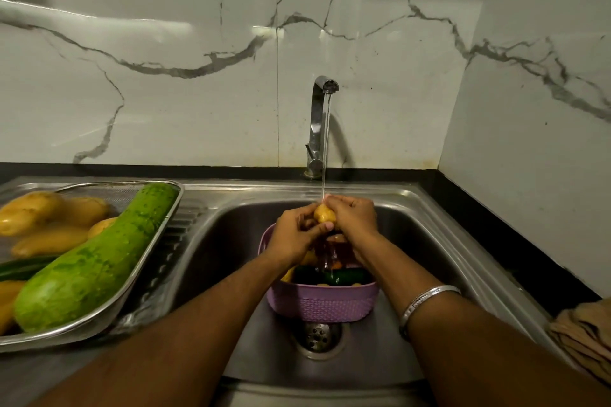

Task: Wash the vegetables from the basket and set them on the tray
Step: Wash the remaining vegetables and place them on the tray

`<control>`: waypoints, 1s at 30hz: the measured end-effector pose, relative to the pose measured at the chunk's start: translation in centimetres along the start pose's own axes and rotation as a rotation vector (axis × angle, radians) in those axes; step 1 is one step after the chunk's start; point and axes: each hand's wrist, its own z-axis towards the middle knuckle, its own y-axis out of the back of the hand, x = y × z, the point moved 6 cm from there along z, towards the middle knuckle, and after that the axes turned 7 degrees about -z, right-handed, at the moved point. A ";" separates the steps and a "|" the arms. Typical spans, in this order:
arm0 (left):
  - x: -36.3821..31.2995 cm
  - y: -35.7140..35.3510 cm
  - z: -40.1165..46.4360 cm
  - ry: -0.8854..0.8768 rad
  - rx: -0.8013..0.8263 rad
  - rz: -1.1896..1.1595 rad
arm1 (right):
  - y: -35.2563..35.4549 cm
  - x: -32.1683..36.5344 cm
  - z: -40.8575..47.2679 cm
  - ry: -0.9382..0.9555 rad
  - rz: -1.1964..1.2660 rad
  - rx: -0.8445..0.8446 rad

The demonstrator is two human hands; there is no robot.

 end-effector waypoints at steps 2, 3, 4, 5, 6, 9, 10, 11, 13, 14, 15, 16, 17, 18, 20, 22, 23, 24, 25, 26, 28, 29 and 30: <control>0.2 0.4 0.1 0.006 -0.038 0.022 | -0.6 0.0 0.2 -0.053 0.016 0.117; 0.2 0.6 0.1 0.005 -0.053 0.028 | -0.8 0.0 0.2 -0.081 0.043 0.181; 0.4 0.9 0.3 0.007 -0.063 0.029 | -0.9 -0.1 0.2 -0.105 0.071 0.231; 0.5 1.0 0.3 0.010 -0.065 0.026 | -0.9 0.0 0.1 -0.116 0.090 0.259; 0.5 1.0 0.3 0.016 -0.063 0.027 | -0.8 0.0 0.1 -0.108 0.085 0.262; 0.4 0.5 0.2 0.021 -0.040 0.069 | -0.2 0.2 0.0 -0.022 -0.001 0.178; 0.3 0.3 0.1 0.023 -0.038 0.084 | -0.1 0.3 0.0 0.002 -0.014 0.136; 0.1 0.1 0.0 0.019 -0.039 0.093 | -0.1 0.3 0.0 0.018 -0.020 0.090; -0.1 0.0 0.1 -0.001 -0.049 0.111 | -0.1 0.3 0.1 0.036 -0.026 0.027; -0.2 0.1 0.1 -0.009 -0.061 0.117 | -0.2 0.5 0.1 0.044 -0.033 0.017; -0.2 0.3 0.2 -0.015 -0.077 0.118 | -0.4 0.7 0.1 0.047 -0.044 0.038; -0.1 0.6 0.2 -0.016 -0.097 0.115 | -0.8 0.8 0.1 0.042 -0.048 0.095; 0.0 1.0 0.2 -0.015 -0.117 0.105 | -1.2 0.9 0.1 0.027 -0.035 0.178; 0.0 1.3 0.2 -0.011 -0.138 0.099 | -1.6 1.0 -0.1 0.006 -0.006 0.268; 0.1 1.7 0.1 -0.007 -0.153 0.099 | -2.0 1.0 -0.2 -0.039 0.052 0.375; 0.1 1.6 0.2 -0.006 -0.138 0.117 | -1.7 1.0 -0.2 -0.049 0.072 0.345; 0.2 1.5 0.2 -0.005 -0.133 0.136 | -1.5 1.0 -0.3 -0.038 0.070 0.302; 0.2 1.2 0.2 -0.009 -0.127 0.159 | -1.2 0.9 -0.3 -0.024 0.062 0.255; 0.3 1.0 0.2 -0.013 -0.118 0.186 | -0.9 1.0 -0.2 -0.002 0.045 0.210; 0.2 0.7 0.2 -0.020 -0.109 0.211 | -0.7 0.9 -0.1 0.025 0.022 0.167; -0.1 0.4 0.1 -0.039 -0.107 0.249 | -0.5 1.0 0.1 0.079 -0.040 0.087; -0.3 0.3 0.2 -0.051 -0.109 0.266 | -0.5 1.1 0.2 0.100 -0.072 0.043; -0.4 0.4 0.2 -0.059 -0.109 0.283 | -0.5 1.1 0.2 0.120 -0.108 -0.005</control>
